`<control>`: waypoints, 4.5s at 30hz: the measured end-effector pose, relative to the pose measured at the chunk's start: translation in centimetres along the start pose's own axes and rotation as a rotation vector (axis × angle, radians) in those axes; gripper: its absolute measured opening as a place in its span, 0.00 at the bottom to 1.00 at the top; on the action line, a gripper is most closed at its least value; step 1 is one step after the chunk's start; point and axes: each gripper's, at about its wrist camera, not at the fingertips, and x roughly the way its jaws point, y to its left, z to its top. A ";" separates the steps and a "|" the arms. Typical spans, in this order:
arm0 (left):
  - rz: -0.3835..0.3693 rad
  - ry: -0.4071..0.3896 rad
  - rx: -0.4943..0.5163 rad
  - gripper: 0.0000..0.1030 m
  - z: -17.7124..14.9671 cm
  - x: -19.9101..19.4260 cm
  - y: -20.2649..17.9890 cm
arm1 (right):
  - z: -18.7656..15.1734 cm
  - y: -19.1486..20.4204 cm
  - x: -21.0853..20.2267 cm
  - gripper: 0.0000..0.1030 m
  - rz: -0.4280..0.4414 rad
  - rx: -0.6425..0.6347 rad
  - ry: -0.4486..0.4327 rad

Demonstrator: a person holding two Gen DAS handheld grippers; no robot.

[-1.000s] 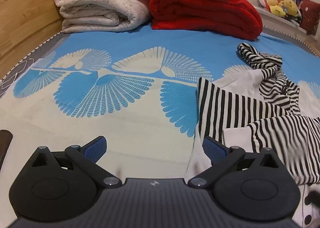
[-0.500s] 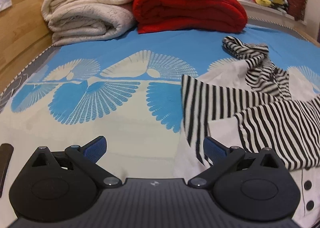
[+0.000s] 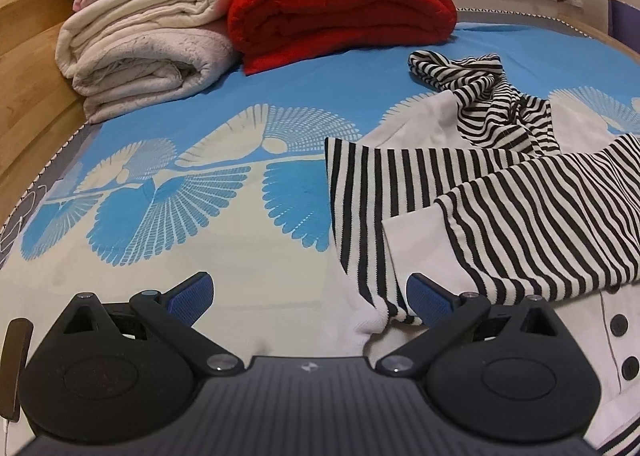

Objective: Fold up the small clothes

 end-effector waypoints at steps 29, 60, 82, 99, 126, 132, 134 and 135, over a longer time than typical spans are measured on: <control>-0.068 0.089 -0.110 1.00 0.2 0.4 2.0 | 0.5 -0.1 0.1 0.88 -0.009 0.022 -0.001; 0.115 0.148 -0.160 1.00 1.5 2.6 11.0 | 23.0 10.0 38.5 0.89 0.011 0.175 0.114; 0.068 0.161 -0.119 1.00 0.7 3.0 8.1 | 21.6 5.7 2.6 0.10 0.406 0.475 -0.179; 0.039 0.004 -0.054 1.00 0.6 0.8 4.4 | 0.4 3.1 -0.4 0.74 0.180 0.371 -0.017; -0.045 -0.013 0.022 1.00 -0.1 1.2 1.4 | -3.3 5.6 7.3 0.61 0.089 0.070 0.176; -0.034 -0.011 0.042 1.00 -0.4 1.2 1.1 | -1.9 4.6 4.7 0.71 0.108 0.123 0.048; -0.036 -0.014 0.045 1.00 -0.5 1.1 0.9 | -1.7 4.6 4.4 0.71 0.096 0.115 0.039; -0.035 -0.017 0.048 1.00 -0.6 1.0 0.9 | -1.6 4.5 4.2 0.71 0.101 0.119 0.037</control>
